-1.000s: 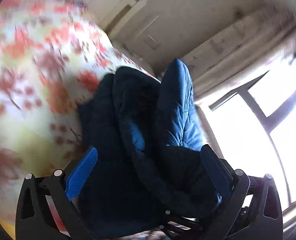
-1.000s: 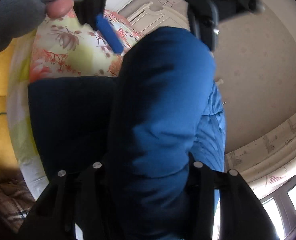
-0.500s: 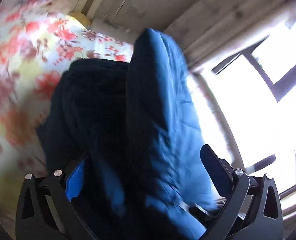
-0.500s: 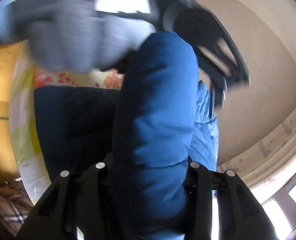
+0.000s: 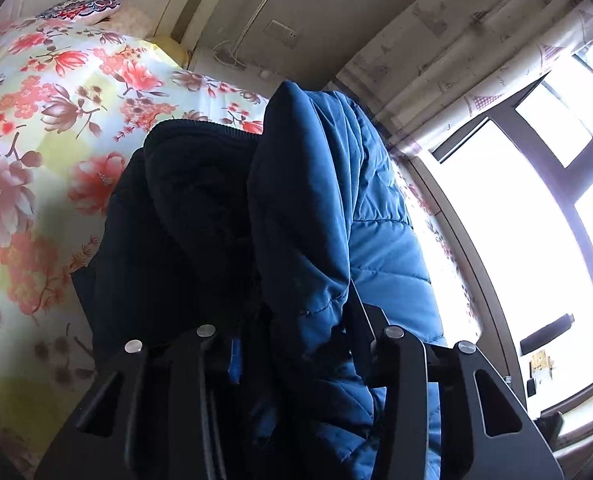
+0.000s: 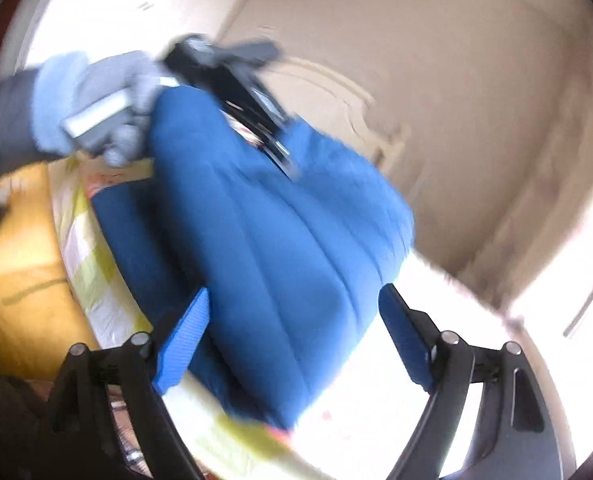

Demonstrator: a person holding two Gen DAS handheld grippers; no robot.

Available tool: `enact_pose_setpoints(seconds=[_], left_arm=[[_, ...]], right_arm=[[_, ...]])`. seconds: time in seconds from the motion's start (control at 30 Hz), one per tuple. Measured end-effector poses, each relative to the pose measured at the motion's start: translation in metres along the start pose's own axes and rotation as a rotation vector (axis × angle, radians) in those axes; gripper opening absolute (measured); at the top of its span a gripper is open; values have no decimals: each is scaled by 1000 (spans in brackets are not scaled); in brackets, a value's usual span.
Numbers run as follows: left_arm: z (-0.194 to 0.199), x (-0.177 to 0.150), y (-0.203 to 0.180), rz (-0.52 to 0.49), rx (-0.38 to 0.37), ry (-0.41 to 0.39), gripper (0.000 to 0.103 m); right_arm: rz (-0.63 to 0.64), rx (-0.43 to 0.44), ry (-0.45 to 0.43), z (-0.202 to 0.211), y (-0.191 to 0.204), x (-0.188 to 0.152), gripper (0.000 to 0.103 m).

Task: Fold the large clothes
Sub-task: 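Grasp the folded blue jacket bundle with both tools and lift it upright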

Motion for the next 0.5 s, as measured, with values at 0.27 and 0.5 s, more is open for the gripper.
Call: enact_pose_setpoints(seconds=[0.27,0.5], left_arm=[[19,1,-6,-30,32,-61,30],[90,13,-65,-163,-23,-205,16]], right_arm=[[37,-10,143,-51,20,-11,87],[182,-130,151,-49,37,4,86]])
Point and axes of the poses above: each gripper's, at about its wrist camera, not at the fingertips, and z roughly against the way its jaws point, y to its left, x to its top, the point moved 7 cm from there along -z, roughly the way its jaws point, and after that the axes turned 3 degrees about z, right-handed, at the moved point
